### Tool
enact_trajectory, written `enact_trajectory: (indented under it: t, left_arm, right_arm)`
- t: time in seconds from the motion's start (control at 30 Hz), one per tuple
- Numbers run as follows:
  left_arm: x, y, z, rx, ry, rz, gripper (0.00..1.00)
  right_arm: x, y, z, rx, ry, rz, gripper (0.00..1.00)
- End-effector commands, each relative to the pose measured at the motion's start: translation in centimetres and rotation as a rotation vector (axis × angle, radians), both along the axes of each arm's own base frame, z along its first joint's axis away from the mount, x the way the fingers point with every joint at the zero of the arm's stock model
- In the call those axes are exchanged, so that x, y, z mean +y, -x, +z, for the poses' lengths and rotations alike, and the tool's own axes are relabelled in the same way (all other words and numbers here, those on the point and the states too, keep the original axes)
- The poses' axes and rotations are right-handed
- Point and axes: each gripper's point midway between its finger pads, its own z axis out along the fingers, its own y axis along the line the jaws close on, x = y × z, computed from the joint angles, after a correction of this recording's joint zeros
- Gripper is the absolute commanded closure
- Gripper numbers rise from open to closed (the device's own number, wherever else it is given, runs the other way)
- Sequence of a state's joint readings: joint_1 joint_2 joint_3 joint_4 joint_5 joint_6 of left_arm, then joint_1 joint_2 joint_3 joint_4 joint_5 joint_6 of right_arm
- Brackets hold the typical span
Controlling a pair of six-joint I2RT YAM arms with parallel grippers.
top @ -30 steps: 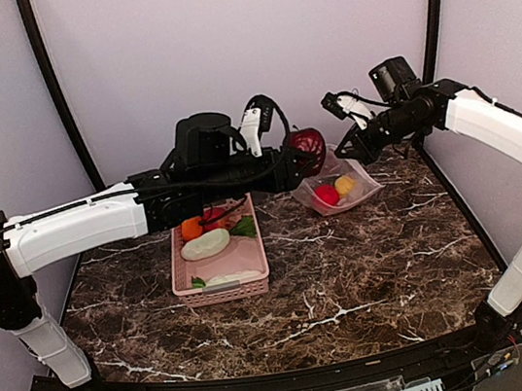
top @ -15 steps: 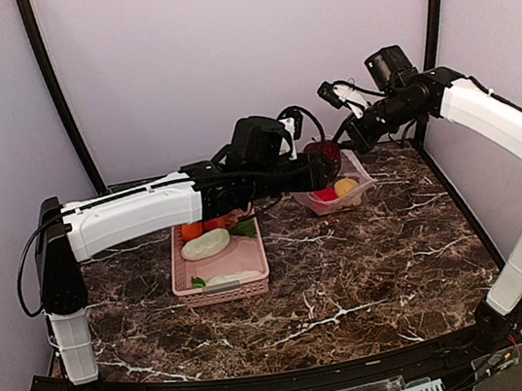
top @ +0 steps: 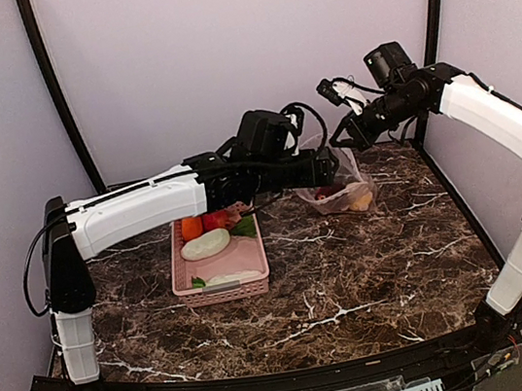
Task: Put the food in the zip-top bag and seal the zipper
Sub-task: Place the fake vegetable in the zipper food storage bag, then adjust the fake fruit in the bin.
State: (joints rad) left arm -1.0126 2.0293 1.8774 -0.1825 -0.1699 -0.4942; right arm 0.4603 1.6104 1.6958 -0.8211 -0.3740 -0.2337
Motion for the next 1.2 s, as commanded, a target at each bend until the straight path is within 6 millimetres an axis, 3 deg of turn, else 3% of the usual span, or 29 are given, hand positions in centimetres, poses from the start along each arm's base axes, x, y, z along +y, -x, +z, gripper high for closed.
enact_trajectory:
  t: [0.0,0.1,0.13,0.17,0.2,0.23,0.27,0.3,0.33,0.37,0.4,0.43,0.47,0.5,0.53,0.57,0.6,0.63,0.77,0.8,0.83,1.0,1.17]
  left_arm:
    - [0.7,-0.1,3.6,-0.101,-0.038,-0.022,0.1]
    - [1.0,0.6,6.6,-0.175,0.009,-0.059,0.1]
    - [0.9,1.0,6.5,-0.182,0.009,-0.086,0.11]
    - [1.2,1.4,8.3,-0.219,0.049,-0.095,0.11]
    - [1.3,1.7,7.9,-0.219,0.047,-0.108,0.11]
    - [1.8,2.1,9.6,-0.252,0.08,-0.11,0.12]
    - [2.2,2.3,8.8,-0.25,0.067,-0.111,0.13]
    - [3.0,2.7,10.3,-0.279,0.087,-0.105,0.13]
    - [3.7,2.6,9.1,-0.273,0.06,-0.089,0.13]
    - [4.8,3.0,10.4,-0.299,0.071,-0.077,0.13]
    - [5.7,2.9,8.6,-0.288,0.028,-0.049,0.13]
    - [7.2,3.0,9.5,-0.308,0.026,-0.013,0.13]
    - [8.2,3.0,7.4,-0.286,-0.018,0.004,0.13]
    - [9.9,3.1,7.6,-0.283,-0.026,0.046,0.13]
    - [11.2,2.8,5.4,-0.248,-0.07,0.072,0.13]
    - [12.9,2.9,5.3,-0.223,-0.072,0.109,0.13]
    - [14.4,2.6,2.9,-0.182,-0.111,0.137,0.12]
    - [15.7,3.0,2.7,-0.149,-0.095,0.161,0.12]
    - [21.4,3.5,-2.8,0.008,-0.128,0.261,0.11]
    - [22.6,3.5,-2.9,0.022,-0.123,0.283,0.11]
    - [23.4,3.9,-4.2,0.054,-0.131,0.291,0.11]
    - [25.8,4.6,-6.3,0.079,-0.23,0.272,0.11]
    - [25.2,5.9,-8.6,0.12,-0.41,0.076,0.15]
  right_arm:
    - [0.4,-0.2,0.6,-0.02,-0.012,0.003,1.0]
    - [0.3,-0.3,0.2,-0.02,-0.003,0.001,1.0]
    - [0.3,-0.3,0.1,-0.017,-0.001,0.001,1.0]
    - [0.4,-0.3,0.0,-0.017,-0.001,0.002,1.0]
    - [0.4,-0.4,-0.2,-0.015,0.0,0.001,1.0]
    - [0.4,-0.5,-0.2,-0.015,0.002,-0.001,1.0]
    - [0.3,-0.5,-0.2,-0.015,0.005,-0.003,1.0]
    - [0.3,-0.6,-0.4,-0.016,0.009,-0.005,1.0]
    - [0.2,-0.7,-0.4,-0.018,0.013,-0.006,1.0]
    - [0.2,-0.8,-0.6,-0.02,0.018,-0.009,1.0]
    - [0.1,-0.8,-0.7,-0.021,0.023,-0.011,1.0]
    - [0.1,-0.8,-0.9,-0.022,0.028,-0.013,1.0]
    - [0.0,-0.9,-0.9,-0.024,0.029,-0.014,1.0]
    - [0.0,-0.9,-1.1,-0.023,0.03,-0.014,1.0]
    - [0.0,-0.9,-1.2,-0.023,0.03,-0.013,1.0]
    - [0.0,-0.9,-1.3,-0.021,0.031,-0.014,1.0]
    - [0.1,-0.9,-1.3,-0.02,0.029,-0.014,1.0]
    - [0.1,-0.9,-1.3,-0.018,0.029,-0.013,1.0]
    - [-0.1,-0.9,-1.6,-0.017,0.037,-0.02,1.0]
    - [-0.2,-0.9,-1.7,-0.018,0.04,-0.022,1.0]
    - [-0.2,-0.9,-1.7,-0.018,0.042,-0.023,1.0]
    - [-0.1,-0.8,-1.7,-0.017,0.039,-0.017,1.0]
    - [-0.1,-0.6,-1.8,-0.01,0.038,-0.011,1.0]
